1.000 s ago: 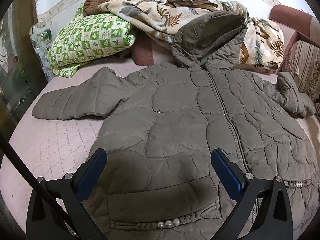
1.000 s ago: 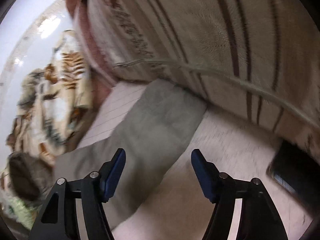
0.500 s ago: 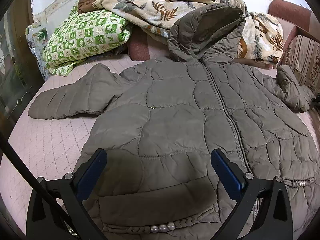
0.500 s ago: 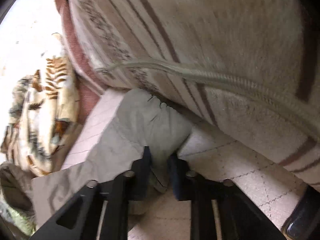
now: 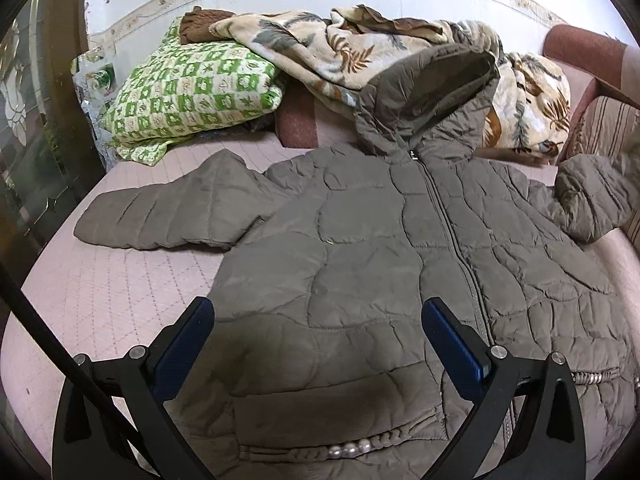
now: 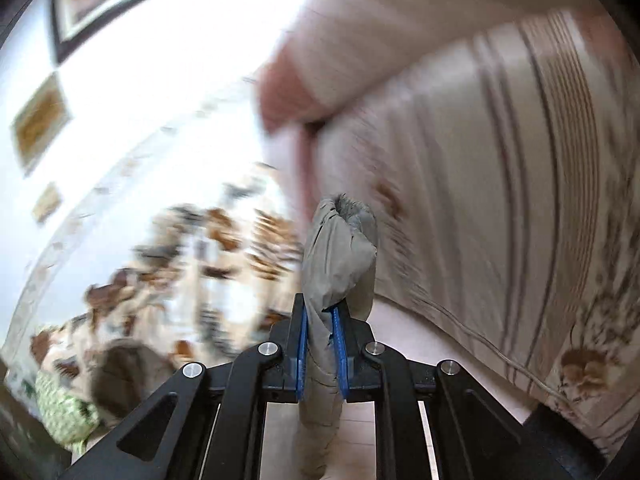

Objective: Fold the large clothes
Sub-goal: 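Grasp the sleeve cuff with the right tool and lift it, then fold the held sleeve across the jacket chest and open the right tool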

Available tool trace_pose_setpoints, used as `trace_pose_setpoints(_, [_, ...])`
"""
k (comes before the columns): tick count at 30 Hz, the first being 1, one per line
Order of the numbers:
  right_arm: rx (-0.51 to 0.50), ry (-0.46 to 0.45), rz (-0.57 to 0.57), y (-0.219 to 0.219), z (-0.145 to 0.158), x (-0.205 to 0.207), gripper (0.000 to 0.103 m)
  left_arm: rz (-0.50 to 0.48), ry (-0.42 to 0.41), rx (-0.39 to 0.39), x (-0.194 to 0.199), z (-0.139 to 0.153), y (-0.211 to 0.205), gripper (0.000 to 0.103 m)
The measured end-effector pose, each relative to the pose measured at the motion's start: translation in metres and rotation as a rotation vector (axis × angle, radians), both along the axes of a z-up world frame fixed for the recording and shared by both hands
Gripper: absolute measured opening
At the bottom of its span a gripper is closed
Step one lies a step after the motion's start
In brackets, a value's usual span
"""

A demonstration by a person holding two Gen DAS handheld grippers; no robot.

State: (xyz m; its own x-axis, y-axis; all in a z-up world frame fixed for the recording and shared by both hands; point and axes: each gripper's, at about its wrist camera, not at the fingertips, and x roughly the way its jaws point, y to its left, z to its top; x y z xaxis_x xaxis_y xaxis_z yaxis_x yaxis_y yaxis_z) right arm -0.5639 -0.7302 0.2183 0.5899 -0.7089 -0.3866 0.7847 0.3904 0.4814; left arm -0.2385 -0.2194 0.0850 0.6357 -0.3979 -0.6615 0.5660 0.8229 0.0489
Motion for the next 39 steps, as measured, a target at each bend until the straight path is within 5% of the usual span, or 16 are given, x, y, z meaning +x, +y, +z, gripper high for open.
trace_pose_setpoints(6, [-0.160,0.009,0.220,0.095,0.088,0.062,0.013,0.015,-0.006,-0.027,0.002,0.008,0.016,0.103])
trace_pose_setpoints(10, [-0.210,0.060,0.380,0.159,0.100,0.128,0.013,0.032,-0.012,-0.040,0.005,0.012,0.030,0.103])
trace_pose_setpoints(16, [-0.213,0.199,0.613,0.246,0.055,0.235,0.013,0.066,0.006,-0.068,0.015,0.015,0.057,0.103])
trace_pose_setpoints(20, [-0.167,0.311,0.733,0.291,-0.009,0.290,0.013,0.086,0.029,-0.077,0.023,0.014,0.068,0.103])
trace_pose_setpoints(27, [-0.068,0.484,0.835,0.336,-0.128,0.356,0.013,0.094,0.053,-0.079,0.029,0.010,0.071,0.103])
trace_pose_setpoints(30, [-0.075,0.523,0.843,0.341,-0.150,0.366,0.013,0.091,0.058,-0.076,0.030,0.009,0.068,0.103])
trace_pose_setpoints(32, [-0.061,0.525,0.865,0.341,-0.155,0.367,0.018,0.089,0.062,-0.073,0.031,0.007,0.065,0.103])
trace_pose_setpoints(37, [0.034,0.452,1.020,0.338,-0.148,0.358,0.063,0.081,0.066,-0.064,0.029,0.005,0.058,0.103])
trace_pose_setpoints(39, [0.011,0.385,0.998,0.326,-0.135,0.343,0.066,0.077,0.065,-0.059,0.029,0.003,0.056,0.103])
